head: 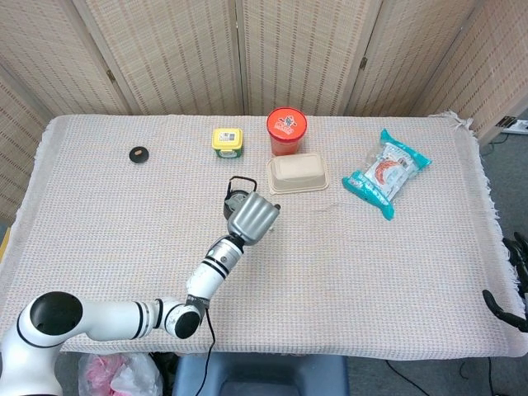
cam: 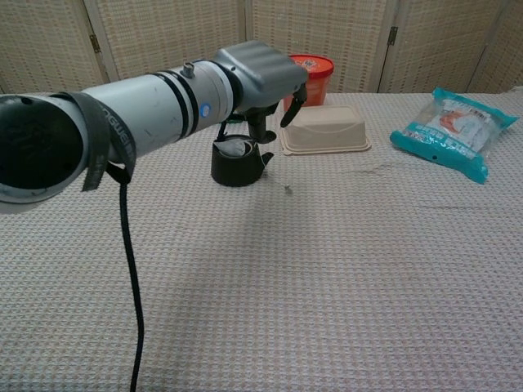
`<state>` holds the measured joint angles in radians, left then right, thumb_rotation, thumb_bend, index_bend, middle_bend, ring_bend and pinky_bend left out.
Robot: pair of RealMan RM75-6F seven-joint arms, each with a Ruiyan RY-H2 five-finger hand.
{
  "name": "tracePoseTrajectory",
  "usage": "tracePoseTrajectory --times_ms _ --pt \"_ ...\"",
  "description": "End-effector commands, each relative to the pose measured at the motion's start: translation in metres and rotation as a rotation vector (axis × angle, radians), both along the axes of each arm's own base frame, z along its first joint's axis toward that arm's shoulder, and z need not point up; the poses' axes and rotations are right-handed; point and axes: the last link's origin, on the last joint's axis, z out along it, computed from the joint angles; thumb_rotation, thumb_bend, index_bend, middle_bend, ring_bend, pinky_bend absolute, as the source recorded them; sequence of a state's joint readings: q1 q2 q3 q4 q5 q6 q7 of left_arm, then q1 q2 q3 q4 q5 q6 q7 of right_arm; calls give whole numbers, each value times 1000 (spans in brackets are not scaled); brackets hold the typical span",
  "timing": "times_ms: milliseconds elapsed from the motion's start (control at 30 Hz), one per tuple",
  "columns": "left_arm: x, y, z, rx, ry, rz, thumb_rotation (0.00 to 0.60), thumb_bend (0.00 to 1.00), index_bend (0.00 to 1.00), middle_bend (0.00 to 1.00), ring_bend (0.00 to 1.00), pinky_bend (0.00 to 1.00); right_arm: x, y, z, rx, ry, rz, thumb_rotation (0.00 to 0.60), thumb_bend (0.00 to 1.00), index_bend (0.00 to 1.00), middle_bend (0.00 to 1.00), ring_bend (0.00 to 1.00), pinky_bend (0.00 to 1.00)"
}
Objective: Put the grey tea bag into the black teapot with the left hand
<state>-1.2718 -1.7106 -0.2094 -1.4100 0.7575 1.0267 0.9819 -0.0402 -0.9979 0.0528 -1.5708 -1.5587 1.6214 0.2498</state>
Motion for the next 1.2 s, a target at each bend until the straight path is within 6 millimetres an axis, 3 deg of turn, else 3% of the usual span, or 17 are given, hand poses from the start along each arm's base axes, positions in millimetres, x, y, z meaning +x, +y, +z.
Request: tracePoseTrajectory --times_ms 33,133,200,300,467,667,767,967,1200 --pt "7 -11 -9 -26 -1 -20 600 390 332 1000 1000 1000 0 0 0 7 0 5 600 250 0 0 0 0" --pt "16 -25 -16 -51 5 -47 600 387 52 1000 1000 1000 0 2 0 15 -3 11 600 257 0 0 0 0" --pt "19 -35 -14 -65 -5 -50 600 387 4 1000 1000 1000 0 3 1 15 -8 17 600 259 0 0 0 0" --pt "11 -42 2 -89 -57 22 600 387 0 1000 1000 1000 -1 7 3 14 -13 22 600 260 0 0 0 0" --pt "-29 -37 32 -239 -160 334 600 410 0 1000 1000 1000 0 11 3 16 -14 35 600 260 0 0 0 0" --pt "-60 -12 48 -353 -279 607 600 789 0 1000 1000 1000 3 9 -4 40 6 40 600 260 0 0 0 0" --pt "-72 2 54 -359 -266 666 600 886 0 1000 1000 1000 2 6 -5 33 9 28 600 260 0 0 0 0" --pt "-85 17 51 -395 -264 737 600 904 0 1000 1000 1000 2 -1 -9 47 22 13 600 260 0 0 0 0" --pt "-84 26 45 -408 -248 737 600 903 0 1000 1000 1000 2 -3 -9 43 23 2 600 260 0 0 0 0"
